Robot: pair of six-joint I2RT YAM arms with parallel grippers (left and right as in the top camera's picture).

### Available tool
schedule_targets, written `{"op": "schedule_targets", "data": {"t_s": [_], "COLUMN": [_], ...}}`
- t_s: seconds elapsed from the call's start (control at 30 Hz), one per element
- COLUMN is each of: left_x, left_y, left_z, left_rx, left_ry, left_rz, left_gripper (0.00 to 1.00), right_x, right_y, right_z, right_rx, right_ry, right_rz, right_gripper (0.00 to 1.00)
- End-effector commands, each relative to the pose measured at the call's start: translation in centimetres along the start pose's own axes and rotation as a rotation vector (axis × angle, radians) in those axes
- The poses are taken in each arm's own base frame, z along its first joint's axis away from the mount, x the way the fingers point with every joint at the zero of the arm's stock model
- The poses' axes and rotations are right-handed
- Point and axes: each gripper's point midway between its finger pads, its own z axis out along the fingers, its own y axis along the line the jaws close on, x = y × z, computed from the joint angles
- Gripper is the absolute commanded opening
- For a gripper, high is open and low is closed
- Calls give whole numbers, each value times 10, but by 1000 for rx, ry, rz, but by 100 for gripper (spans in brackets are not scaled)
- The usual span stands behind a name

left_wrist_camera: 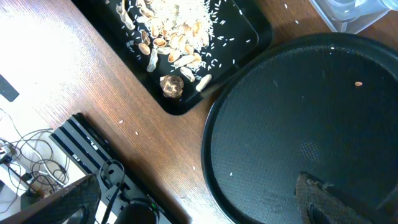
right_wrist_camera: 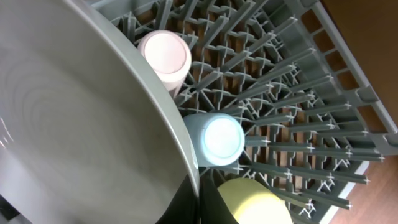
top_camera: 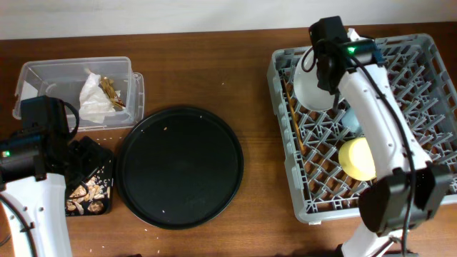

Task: Sort waste into correct bins and load items into the dishwasher rack
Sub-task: 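Carry the plate to the rack and stand it upright at the back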

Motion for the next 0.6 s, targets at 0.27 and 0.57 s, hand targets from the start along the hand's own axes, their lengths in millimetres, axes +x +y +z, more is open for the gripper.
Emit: {"op": "schedule_targets", "data": {"t_s": [0.27, 0.57], "left_x": [-3, -3], "left_y": [2, 2], "left_z": [-3, -3], "left_rx": [1, 1], "left_ry": [-15, -15], "left_rz": [-11, -11], "left_gripper": [99, 99], "right_x": [10, 15], "right_y": [46, 41], "right_z": [-6, -95], "right_rx": [-19, -170], "right_ry": [-43, -124], "right_rz": [-89, -120], "right_gripper": [11, 79]}}
